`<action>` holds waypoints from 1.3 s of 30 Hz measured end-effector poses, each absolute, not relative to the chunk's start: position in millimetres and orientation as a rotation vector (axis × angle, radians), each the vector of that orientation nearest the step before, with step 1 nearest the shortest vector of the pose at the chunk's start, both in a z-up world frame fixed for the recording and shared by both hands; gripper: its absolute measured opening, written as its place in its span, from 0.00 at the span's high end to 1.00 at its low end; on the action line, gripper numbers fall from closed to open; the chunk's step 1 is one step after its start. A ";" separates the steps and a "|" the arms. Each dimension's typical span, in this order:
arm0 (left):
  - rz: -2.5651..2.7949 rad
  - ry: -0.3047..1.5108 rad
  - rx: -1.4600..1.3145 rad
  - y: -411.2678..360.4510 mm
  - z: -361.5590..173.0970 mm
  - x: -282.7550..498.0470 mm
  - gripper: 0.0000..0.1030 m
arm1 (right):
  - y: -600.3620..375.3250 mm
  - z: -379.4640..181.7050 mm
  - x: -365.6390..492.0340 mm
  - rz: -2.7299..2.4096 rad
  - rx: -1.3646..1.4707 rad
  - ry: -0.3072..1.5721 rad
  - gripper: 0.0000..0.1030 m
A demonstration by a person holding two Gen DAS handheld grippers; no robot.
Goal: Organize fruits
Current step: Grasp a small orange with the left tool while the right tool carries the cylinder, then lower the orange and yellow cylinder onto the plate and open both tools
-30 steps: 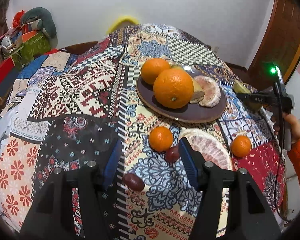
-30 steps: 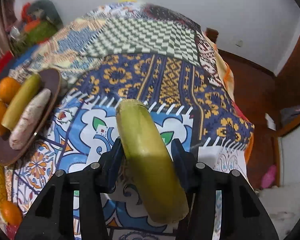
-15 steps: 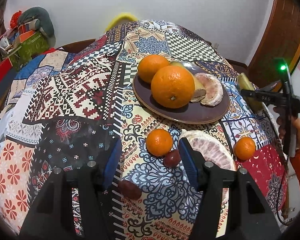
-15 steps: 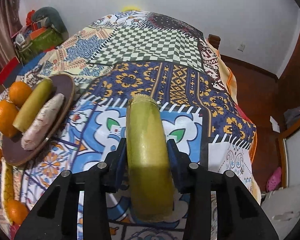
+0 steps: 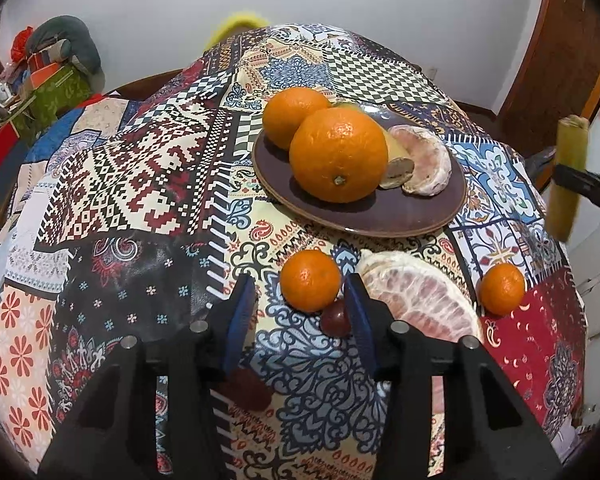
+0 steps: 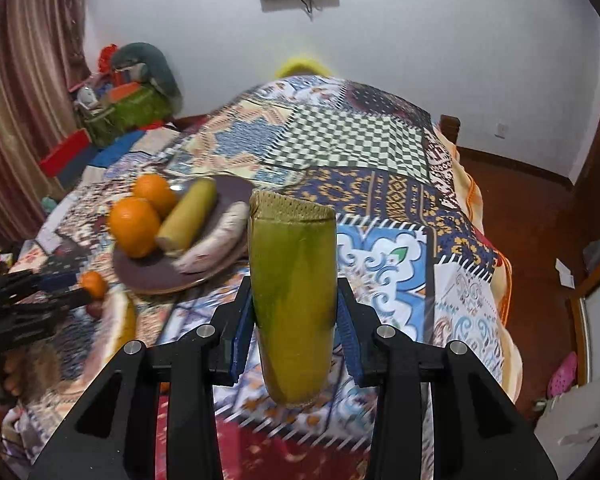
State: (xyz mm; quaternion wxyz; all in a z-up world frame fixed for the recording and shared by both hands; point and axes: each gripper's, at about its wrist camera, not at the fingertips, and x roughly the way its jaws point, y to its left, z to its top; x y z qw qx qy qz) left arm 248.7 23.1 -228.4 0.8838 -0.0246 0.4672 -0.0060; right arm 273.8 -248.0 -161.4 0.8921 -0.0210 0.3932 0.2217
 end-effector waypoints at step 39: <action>-0.085 0.798 -0.054 -1.1 -154.0 317.1 0.68 | -205.8 -133.5 288.1 0.577 0.063 0.747 0.66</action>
